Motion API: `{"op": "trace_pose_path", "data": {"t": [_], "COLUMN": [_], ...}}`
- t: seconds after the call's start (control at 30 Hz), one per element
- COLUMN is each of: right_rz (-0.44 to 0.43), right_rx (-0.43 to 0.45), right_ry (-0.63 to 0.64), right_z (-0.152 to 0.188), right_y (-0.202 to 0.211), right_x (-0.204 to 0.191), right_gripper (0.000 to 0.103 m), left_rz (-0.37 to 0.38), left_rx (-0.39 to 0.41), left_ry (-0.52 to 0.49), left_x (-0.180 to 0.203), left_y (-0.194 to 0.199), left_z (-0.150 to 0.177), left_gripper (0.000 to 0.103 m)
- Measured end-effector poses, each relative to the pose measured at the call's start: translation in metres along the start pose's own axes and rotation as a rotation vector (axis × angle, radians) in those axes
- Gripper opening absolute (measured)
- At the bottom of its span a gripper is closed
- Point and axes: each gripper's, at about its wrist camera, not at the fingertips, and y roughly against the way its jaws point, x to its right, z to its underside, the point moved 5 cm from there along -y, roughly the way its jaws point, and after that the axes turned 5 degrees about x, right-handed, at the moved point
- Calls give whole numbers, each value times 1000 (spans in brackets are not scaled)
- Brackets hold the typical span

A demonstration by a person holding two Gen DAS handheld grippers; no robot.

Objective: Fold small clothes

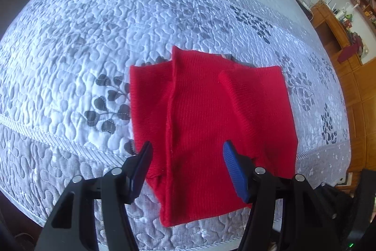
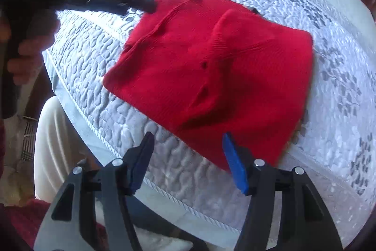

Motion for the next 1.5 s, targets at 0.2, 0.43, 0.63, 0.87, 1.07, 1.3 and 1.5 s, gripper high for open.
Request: {"op": "trace_pose_path", "data": {"t": [0.2,0.43,0.63,0.87,1.07,1.3,1.5], "right_rz": [56,-149,-221,-253,-266,-290,-334], "right_rx": [-30,32,105,118,124,120,135], "right_ry": [1,-177,-230,-244,-245,-248,-214], "right_z": [0,-4,-11,-6,-8,-8,-25], "right_y": [-33,-2,40,50,49,49,57], "right_x": [4,36,62,77,81,76,48], "right_gripper": [47,8,8,8,8,8,8], "left_rz": [32,118,278,373,314,310,353], "left_rx": [-38,-98,-158,-202,-245,-226,-104], "left_ry": [6,52,202,320,274,278,204], "left_x": [18,30,47,69,78,75,77], "left_y": [-6,-22,-46,-77,-107,-114,-71], "left_z": [-5,-3,-4,-17,-36,-53,-72], "left_gripper": [66,68,68,66,34,10,10]}}
